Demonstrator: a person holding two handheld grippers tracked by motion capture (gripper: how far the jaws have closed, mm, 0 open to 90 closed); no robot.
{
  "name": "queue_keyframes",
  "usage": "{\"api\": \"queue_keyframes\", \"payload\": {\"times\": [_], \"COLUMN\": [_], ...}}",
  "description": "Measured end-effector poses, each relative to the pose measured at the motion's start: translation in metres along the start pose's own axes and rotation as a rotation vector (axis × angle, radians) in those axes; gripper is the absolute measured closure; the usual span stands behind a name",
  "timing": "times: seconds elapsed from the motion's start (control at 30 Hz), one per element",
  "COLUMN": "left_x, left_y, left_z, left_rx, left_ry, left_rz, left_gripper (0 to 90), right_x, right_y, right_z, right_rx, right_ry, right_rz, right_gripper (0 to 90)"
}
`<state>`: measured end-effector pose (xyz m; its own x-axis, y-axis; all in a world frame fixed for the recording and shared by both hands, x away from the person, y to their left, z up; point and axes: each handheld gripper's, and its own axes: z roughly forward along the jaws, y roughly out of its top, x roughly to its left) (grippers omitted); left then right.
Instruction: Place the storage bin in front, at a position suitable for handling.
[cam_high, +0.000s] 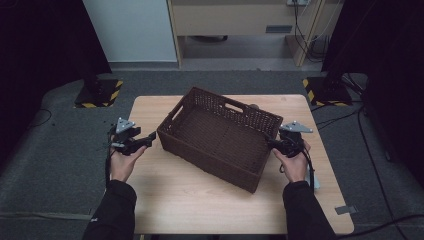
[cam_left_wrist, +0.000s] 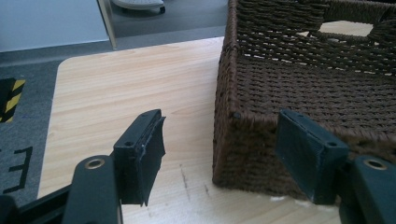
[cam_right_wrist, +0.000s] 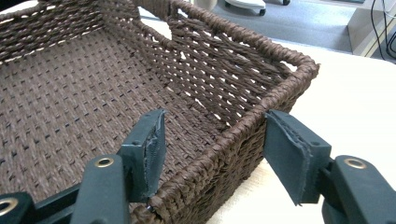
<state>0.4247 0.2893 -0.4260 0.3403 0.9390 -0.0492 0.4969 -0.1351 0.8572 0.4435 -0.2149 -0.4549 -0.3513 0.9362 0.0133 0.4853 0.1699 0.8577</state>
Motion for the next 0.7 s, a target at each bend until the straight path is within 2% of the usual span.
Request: {"api": "queue_keyframes", "payload": {"times": [0.13,0.17,0.27,0.33,0.37,0.43,0.47,0.5,0.57,0.6,0.67,0.7], "left_x": [-0.002,-0.002,-0.003,-0.004,-0.004,-0.004,-0.006,-0.006,-0.01,-0.011,-0.012,-0.013], "left_y": [0.0,0.0,0.0,0.002,0.005,0.008,0.012,0.012,0.015,0.016,0.014,0.012], "left_z": [0.011,0.014,0.023,0.028,0.031,0.033,0.036,0.036,0.04,0.043,0.049,0.054], "left_rx": [-0.002,-0.002,-0.006,-0.011,-0.031,-0.037,-0.047,-0.047,-0.038,-0.032,-0.01,0.023], "left_ry": [-0.011,-0.017,-0.025,-0.031,-0.032,-0.045,-0.043,-0.043,-0.047,-0.044,-0.042,-0.047], "left_rz": [-0.014,-0.021,-0.036,-0.049,-0.057,-0.058,-0.042,-0.042,-0.028,-0.022,-0.014,-0.007], "left_gripper": [31.8,31.9,32.3,33.1,34.4,34.4,34.9,35.0,35.2,35.7,36.8,41.5], "right_x": [-0.002,-0.004,-0.005,-0.002,0.003,0.005,0.013,0.013,0.018,0.018,0.016,0.014], "right_y": [0.003,0.004,0.005,0.004,0.003,0.003,-0.001,-0.001,-0.005,-0.006,-0.005,-0.005], "right_z": [0.0,-0.003,-0.014,-0.02,-0.022,-0.022,-0.018,-0.018,-0.012,-0.01,-0.007,-0.002], "right_rx": [0.002,-0.017,-0.039,-0.014,0.008,0.015,0.023,0.023,0.025,0.03,0.033,0.041], "right_ry": [0.01,0.017,0.029,0.046,0.052,0.054,0.047,0.047,-0.005,-0.013,-0.006,0.004], "right_rz": [0.0,0.008,0.036,0.03,0.004,-0.007,-0.019,-0.019,-0.052,-0.052,-0.023,0.003], "right_gripper": [42.0,43.2,38.2,37.1,37.1,37.5,36.3,36.3,36.7,37.7,39.3,38.4]}}
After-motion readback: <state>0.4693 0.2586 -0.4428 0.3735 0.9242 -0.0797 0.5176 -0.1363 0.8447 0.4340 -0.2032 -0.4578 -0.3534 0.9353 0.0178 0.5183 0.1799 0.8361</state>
